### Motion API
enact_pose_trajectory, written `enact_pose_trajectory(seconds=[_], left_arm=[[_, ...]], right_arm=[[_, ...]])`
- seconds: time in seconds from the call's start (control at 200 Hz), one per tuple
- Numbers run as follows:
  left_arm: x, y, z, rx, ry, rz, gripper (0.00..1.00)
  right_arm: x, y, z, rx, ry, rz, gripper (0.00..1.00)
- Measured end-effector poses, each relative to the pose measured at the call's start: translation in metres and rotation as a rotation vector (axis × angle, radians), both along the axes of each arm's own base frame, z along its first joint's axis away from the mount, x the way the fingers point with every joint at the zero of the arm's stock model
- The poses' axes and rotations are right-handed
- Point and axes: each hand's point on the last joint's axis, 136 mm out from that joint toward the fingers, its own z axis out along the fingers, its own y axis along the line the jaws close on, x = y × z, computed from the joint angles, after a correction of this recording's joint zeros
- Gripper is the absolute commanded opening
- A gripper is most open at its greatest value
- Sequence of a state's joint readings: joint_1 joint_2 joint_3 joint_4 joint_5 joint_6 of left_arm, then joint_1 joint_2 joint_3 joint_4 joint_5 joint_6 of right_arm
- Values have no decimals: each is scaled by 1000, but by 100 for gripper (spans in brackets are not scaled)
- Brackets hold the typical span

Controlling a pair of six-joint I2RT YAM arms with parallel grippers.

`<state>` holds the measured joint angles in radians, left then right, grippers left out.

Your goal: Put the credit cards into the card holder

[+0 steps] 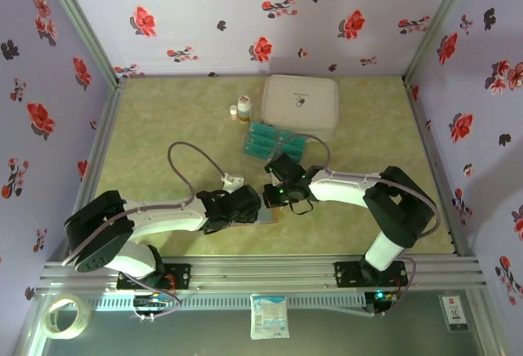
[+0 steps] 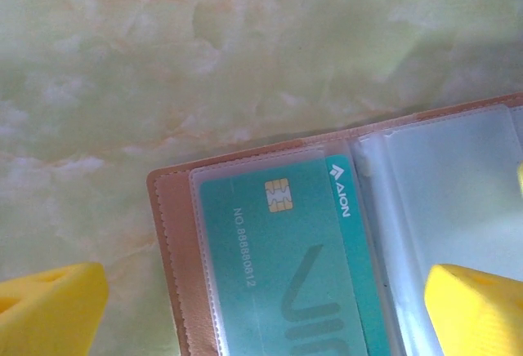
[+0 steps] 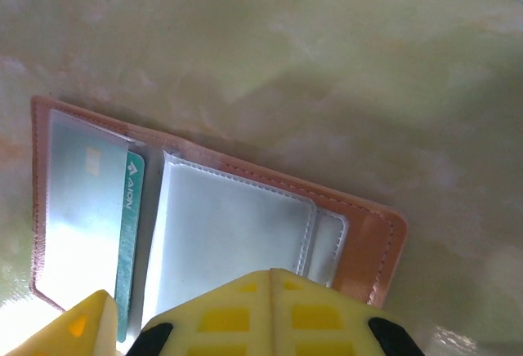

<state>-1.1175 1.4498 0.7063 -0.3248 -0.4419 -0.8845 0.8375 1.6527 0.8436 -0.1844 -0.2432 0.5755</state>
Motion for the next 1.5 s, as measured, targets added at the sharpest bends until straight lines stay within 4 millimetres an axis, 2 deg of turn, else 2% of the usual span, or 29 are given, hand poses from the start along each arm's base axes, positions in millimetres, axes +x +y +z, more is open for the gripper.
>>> enact_pose_trajectory(seconds=[0.095,0.4,0.775,0.94,1.015,1.225,1.385,1.5], left_arm=[[0,-3,1,-12,-6,-3,100],[1,-8,2,-35,-21,-9,100],[-8,1,-17,-7,-5,-20,100],[-8,2,-23,-18,-3,-5,100],[-8,2,-24,-23,-8,1,100],[-7,3,-24,-29,-26,10,100],[-7,4,-25,-32,-35,15,100],[-6,4,-25,-36,-40,19,100]], right_arm=[[-1,3,-6,6,16,8,0],[-1,16,-5,68,30,25,0],[1,20,-5,85,30,15,0],[1,20,-3,89,33,12,26],[1,20,4,97,23,8,32],[6,20,32,139,-34,-3,36],[7,18,29,130,-32,-9,37],[5,16,18,108,-11,-11,37]])
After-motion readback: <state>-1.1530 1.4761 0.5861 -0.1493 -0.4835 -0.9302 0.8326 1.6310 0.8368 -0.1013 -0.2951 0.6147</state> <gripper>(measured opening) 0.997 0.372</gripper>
